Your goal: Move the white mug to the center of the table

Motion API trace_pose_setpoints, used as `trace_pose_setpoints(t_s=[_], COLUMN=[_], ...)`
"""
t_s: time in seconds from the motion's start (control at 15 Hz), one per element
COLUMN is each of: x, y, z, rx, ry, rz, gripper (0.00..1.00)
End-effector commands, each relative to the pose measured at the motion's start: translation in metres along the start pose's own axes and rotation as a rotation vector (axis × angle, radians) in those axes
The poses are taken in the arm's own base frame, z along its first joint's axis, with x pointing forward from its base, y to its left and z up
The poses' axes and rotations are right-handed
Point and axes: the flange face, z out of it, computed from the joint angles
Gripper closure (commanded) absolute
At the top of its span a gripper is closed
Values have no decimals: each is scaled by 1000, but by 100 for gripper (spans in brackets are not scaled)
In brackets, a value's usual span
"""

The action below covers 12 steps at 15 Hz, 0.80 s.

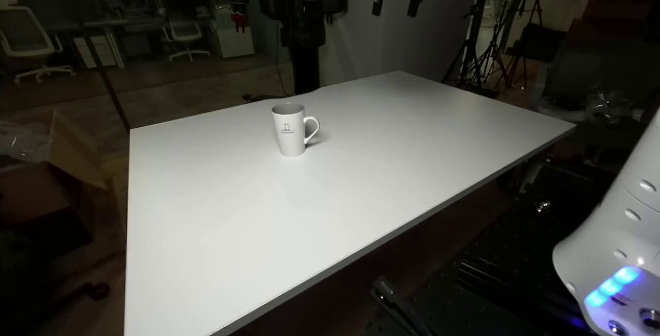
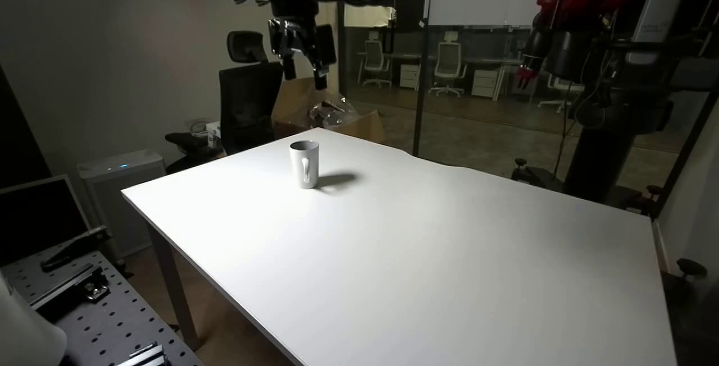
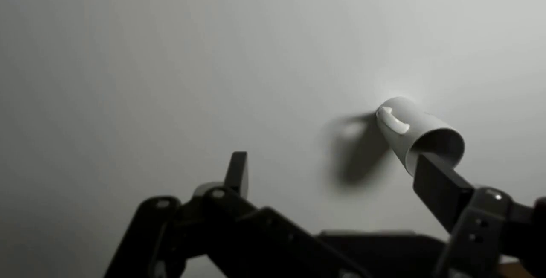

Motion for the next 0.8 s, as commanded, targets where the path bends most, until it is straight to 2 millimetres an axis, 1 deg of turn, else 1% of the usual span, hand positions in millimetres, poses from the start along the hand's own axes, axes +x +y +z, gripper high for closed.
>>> trace_pose_setpoints(t_s=[0.0,0.13,0.2,0.33,0.4,0.47,0.6,0.73], x=[8,21,25,27,32,42,70,98], y=[1,0,0,0,-4,-7,-18,-34], z=[12,30,33,34,37,43,59,76], rx=[-3,-7,-8,-8,-23,-18,-15,-14], ry=[-47,-96,-103,-107,-108,-115,-113,-125], rz=[3,4,4,5,11,21,33,16], gripper=[0,0,0,0,0,0,0,0])
